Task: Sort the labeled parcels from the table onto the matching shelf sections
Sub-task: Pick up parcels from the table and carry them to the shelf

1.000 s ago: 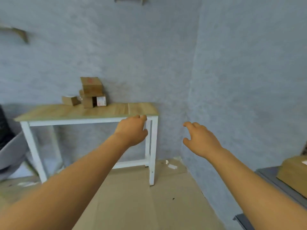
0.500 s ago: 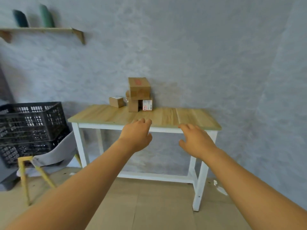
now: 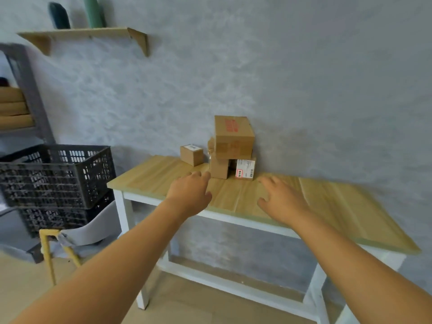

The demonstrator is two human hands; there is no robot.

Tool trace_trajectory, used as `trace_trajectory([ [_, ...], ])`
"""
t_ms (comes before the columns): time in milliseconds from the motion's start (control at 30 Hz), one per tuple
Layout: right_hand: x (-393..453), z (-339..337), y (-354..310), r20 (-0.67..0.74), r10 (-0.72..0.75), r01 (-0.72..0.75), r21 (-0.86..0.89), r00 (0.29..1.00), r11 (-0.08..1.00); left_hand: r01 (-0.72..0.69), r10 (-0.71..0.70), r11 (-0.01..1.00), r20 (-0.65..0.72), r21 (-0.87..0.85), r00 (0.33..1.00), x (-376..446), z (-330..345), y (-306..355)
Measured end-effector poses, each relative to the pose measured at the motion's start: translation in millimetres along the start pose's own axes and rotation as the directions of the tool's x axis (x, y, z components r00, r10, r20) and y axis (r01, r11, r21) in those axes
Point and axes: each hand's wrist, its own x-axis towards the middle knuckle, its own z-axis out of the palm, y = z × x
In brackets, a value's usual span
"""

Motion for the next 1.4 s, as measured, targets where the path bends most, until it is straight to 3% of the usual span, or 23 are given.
trace_trajectory([
  [400, 217.3, 69.7, 38.1, -0.037, 0.246, -0.232, 0.215, 0.969, 0.949, 0.003, -0.001, 0.993, 0.014, -0.117, 1.0, 223.8, 66.1, -97.2],
  [567, 279.8, 82.3, 67.4, -0.044, 0.344, -0.304, 0.373, 0.938, 0.877, 0.101, -0.079, 0.935, 0.081, -0.341, 0.994, 304.0, 91.3, -106.3],
  [767, 352.7, 88.4, 93.1, -0.01, 0.439, -0.36, 0.553, 0.899, 0.752, 0.294, -0.203, 0.687, 0.213, -0.664, 0.956, 378.1, 115.8, -97.7],
  [900, 391.6, 91.0, 100.8, 0.071, 0.438, -0.385, 0.616, 0.896, 0.687, 0.472, -0.257, 0.475, 0.396, -0.743, 0.881, 410.4, 120.5, -90.5],
  [1000, 415.3, 93.2, 106.8, 0.187, 0.42, -0.418, 0.709, 0.888, 0.568, 0.572, -0.216, 0.377, 0.531, -0.729, 0.819, 425.9, 122.0, -90.8],
  [1100, 426.4, 97.7, 112.4, 0.342, 0.348, -0.459, 0.818, 0.873, 0.347, 0.597, -0.163, 0.31, 0.577, -0.74, 0.8, 434.9, 128.5, -96.9],
  [1267, 426.3, 106.2, 116.4, 0.508, 0.193, -0.53, 0.844, 0.839, 0.08, 0.561, -0.121, 0.267, 0.55, -0.784, 0.826, 435.0, 133.5, -110.6],
  [1400, 421.9, 111.5, 104.8, 0.526, 0.169, -0.53, 0.848, 0.834, -0.018, 0.548, -0.02, 0.049, 0.548, -0.835, 0.836, 427.0, 138.9, -130.6],
])
